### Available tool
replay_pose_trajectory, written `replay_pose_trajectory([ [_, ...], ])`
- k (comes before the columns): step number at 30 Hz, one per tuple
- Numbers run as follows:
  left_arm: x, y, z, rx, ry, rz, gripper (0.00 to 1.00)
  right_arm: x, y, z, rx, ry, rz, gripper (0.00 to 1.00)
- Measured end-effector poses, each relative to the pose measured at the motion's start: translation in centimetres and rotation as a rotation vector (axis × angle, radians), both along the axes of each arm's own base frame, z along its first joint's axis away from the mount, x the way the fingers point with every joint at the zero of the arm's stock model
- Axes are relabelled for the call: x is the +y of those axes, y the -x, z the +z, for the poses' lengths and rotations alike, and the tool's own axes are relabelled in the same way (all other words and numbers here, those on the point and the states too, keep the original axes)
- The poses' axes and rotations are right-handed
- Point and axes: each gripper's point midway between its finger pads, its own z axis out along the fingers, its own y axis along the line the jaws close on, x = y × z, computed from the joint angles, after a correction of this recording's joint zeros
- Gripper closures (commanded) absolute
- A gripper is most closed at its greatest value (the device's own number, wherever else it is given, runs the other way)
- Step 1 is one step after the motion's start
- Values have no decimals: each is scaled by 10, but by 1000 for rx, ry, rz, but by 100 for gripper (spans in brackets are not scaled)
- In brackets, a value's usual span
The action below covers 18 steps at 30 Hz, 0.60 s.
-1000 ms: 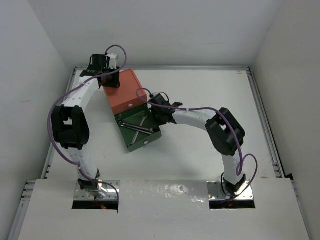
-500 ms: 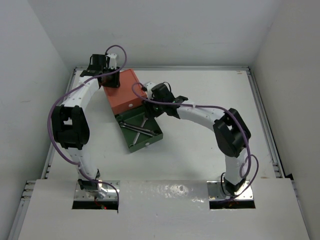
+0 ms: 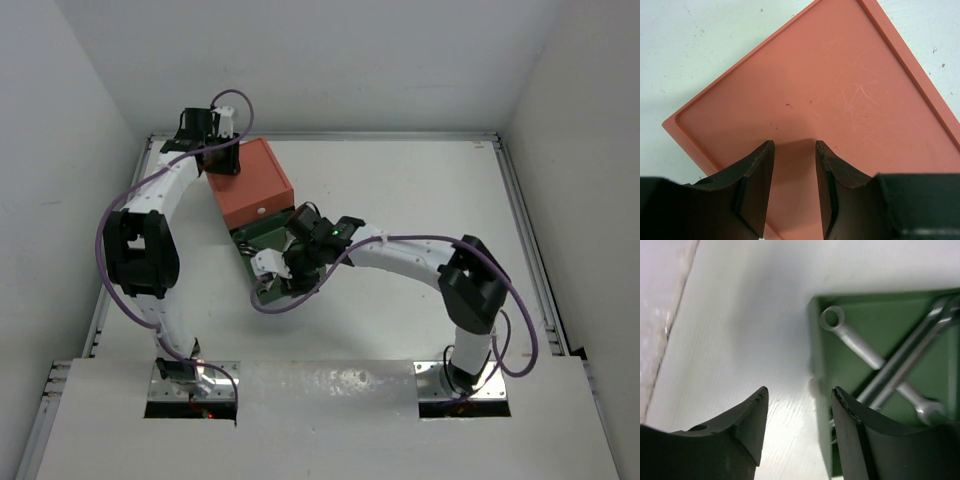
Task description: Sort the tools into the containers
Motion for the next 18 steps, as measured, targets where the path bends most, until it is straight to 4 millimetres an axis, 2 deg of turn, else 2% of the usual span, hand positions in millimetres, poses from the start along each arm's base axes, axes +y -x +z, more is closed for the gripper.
replay_pose_trajectory([
  [3, 0, 0, 0, 0, 0, 0, 64, -10, 7, -31, 18, 93, 57, 45],
  [6, 0, 0, 0, 1, 0, 0, 64, -16, 8, -49, 16, 145, 73, 45],
  [18, 0, 0, 0, 0, -2, -2, 64, -15, -1, -65, -49, 185, 33, 50],
])
